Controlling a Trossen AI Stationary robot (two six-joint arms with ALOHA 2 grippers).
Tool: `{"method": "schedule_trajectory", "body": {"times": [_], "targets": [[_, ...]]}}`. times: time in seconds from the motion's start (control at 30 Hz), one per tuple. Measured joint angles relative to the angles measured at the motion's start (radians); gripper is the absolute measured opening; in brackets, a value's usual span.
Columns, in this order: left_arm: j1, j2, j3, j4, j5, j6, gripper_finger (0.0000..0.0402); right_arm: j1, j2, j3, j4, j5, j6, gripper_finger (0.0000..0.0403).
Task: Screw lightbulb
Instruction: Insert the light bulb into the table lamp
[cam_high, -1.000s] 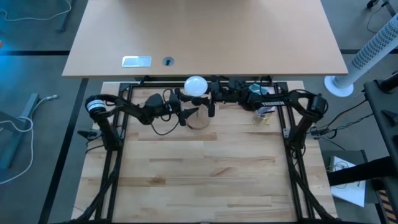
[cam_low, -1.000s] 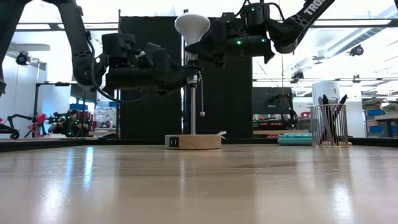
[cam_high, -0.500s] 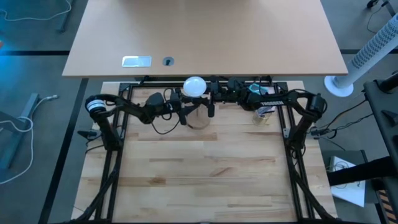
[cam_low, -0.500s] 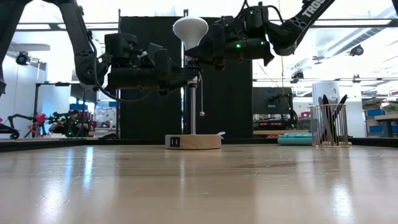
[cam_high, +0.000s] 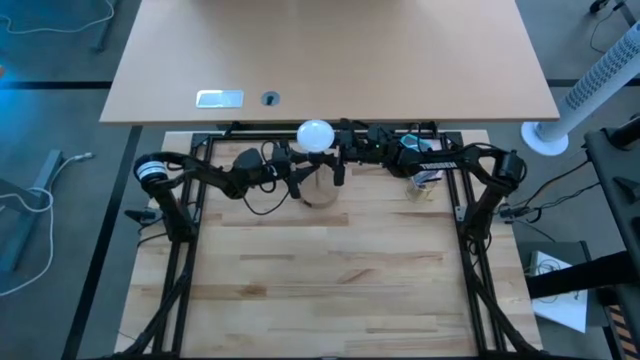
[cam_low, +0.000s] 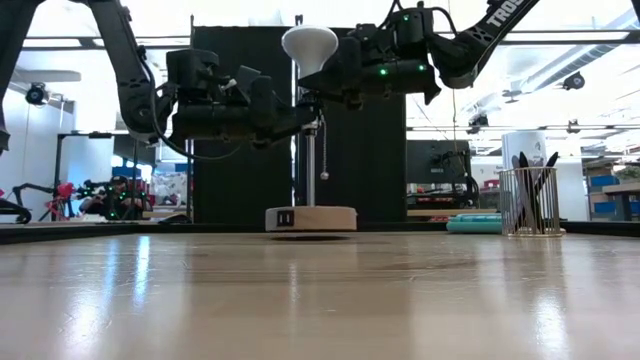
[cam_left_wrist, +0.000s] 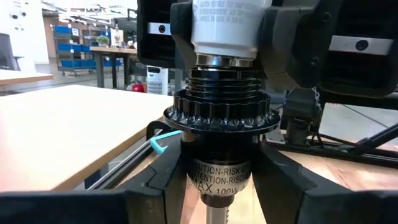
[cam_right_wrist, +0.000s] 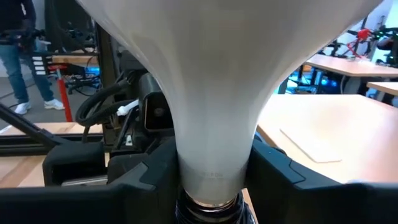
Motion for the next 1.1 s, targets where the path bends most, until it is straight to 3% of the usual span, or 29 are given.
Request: {"method": "schedule_trajectory", "body": {"times": [0.57,1.1], "targets": [[-0.029,0.000,0.039,-0.047,-0.209,0.068,0.0147,-0.001,-0.002,0.002,-0.005,0.102,-0.010,0.0140],[-0.110,0.025,0.126,-0.123,-0.490,0.170,0.0148,0.000,-0.001,0.000,-0.008,0.210,-0.035,0.0140]]}}
